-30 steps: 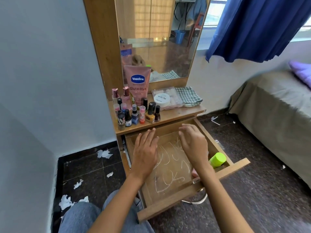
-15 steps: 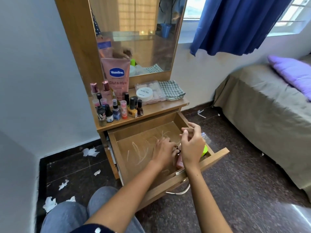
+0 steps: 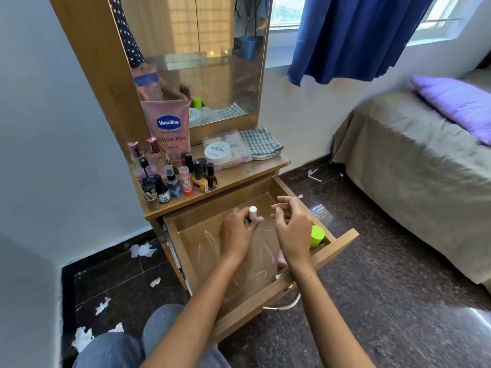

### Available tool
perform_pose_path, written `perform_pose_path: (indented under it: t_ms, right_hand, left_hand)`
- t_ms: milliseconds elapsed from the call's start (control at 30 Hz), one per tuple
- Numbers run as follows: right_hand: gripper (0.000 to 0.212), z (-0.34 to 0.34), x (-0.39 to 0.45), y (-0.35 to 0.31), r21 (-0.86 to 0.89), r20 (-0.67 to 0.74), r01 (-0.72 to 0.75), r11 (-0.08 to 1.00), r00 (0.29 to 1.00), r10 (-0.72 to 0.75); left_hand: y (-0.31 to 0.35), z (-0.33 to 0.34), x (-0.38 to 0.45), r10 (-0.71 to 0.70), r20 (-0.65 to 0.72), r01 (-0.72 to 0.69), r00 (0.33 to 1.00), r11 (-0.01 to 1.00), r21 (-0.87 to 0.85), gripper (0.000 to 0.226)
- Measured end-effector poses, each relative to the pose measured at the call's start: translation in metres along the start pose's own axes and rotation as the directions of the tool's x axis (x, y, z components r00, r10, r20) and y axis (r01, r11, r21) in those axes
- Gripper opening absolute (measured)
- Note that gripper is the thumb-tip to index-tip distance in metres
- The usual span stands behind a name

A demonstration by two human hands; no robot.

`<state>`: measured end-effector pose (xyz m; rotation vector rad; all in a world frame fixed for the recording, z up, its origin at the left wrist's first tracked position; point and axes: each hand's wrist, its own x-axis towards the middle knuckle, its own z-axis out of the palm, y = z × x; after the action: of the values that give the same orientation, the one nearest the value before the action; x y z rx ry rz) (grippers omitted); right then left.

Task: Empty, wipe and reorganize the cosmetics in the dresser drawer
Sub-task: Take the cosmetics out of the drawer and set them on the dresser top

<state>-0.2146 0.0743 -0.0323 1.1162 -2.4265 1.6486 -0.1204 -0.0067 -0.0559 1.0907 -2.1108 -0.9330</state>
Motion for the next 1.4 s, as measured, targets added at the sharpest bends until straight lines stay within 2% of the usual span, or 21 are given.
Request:
perform_pose_path:
  t_ms: [67, 133, 200, 267, 367, 500, 600, 700, 767, 1000, 1233, 1400]
  right_hand:
    - [0.022, 0.002, 0.000, 0.001, 0.000, 0.079, 0.046, 0.999, 0.996, -0.046]
    - [0.028, 0.005, 0.000, -0.001, 0.039, 0.224, 0.116, 0.992, 0.967, -0.122]
    - [0.038, 0.009, -0.002, -0.006, 0.075, 0.358, 0.176, 0.981, 0.914, -0.191]
    - [0.042, 0.015, -0.004, -0.014, 0.101, 0.407, 0.207, 0.973, 0.884, -0.230]
    - [0.035, 0.024, -0.006, -0.028, 0.154, 0.422, 0.208, 0.966, 0.870, -0.255]
    - [0.023, 0.036, -0.002, -0.042, 0.230, 0.420, 0.205, 0.951, 0.861, -0.287]
    - [0.026, 0.045, 0.010, -0.047, 0.259, 0.330, 0.151, 0.954, 0.914, -0.235]
    - [0.030, 0.056, 0.030, -0.051, 0.232, 0.225, 0.111, 0.966, 0.960, -0.164]
    - [0.031, 0.064, 0.043, -0.055, 0.192, 0.208, 0.079, 0.978, 0.971, -0.120]
    - [0.022, 0.086, 0.062, -0.065, 0.140, 0.204, 0.027, 0.990, 0.977, -0.055]
    - [0.018, 0.078, 0.064, -0.056, 0.104, 0.316, 0.099, 0.990, 0.940, -0.127]
    - [0.024, 0.078, 0.069, -0.059, 0.042, 0.337, 0.127, 0.991, 0.932, -0.134]
  left_hand:
    - [0.002, -0.021, -0.003, 0.026, -0.102, -0.029, 0.994, 0.999, -0.022, 0.012]
    - [0.006, -0.039, -0.007, 0.028, -0.167, -0.040, 0.986, 0.997, -0.068, 0.016]
    - [0.009, -0.052, -0.013, 0.032, -0.176, -0.049, 0.984, 0.994, -0.094, 0.019]
    - [0.010, -0.060, -0.019, 0.061, -0.157, -0.077, 0.986, 0.992, -0.096, 0.020]
    - [0.009, -0.069, -0.021, 0.090, -0.165, -0.110, 0.982, 0.987, -0.114, 0.018]
    - [0.007, -0.077, -0.019, 0.081, -0.220, -0.119, 0.972, 0.979, -0.163, 0.037]
    - [0.002, -0.078, -0.022, 0.091, -0.246, -0.135, 0.965, 0.977, -0.167, 0.046]
    - [-0.003, -0.076, -0.029, 0.096, -0.247, -0.111, 0.964, 0.993, -0.048, 0.042]
    - [-0.007, -0.073, -0.034, 0.092, -0.232, -0.090, 0.968, 0.996, 0.017, 0.038]
    - [-0.011, -0.063, -0.042, 0.063, -0.135, -0.047, 0.989, 0.992, 0.118, 0.026]
    - [-0.009, -0.053, -0.040, 0.071, 0.001, -0.071, 0.997, 0.991, 0.110, 0.024]
    - [-0.011, -0.049, -0.040, 0.069, 0.006, -0.070, 0.998, 0.990, 0.124, 0.023]
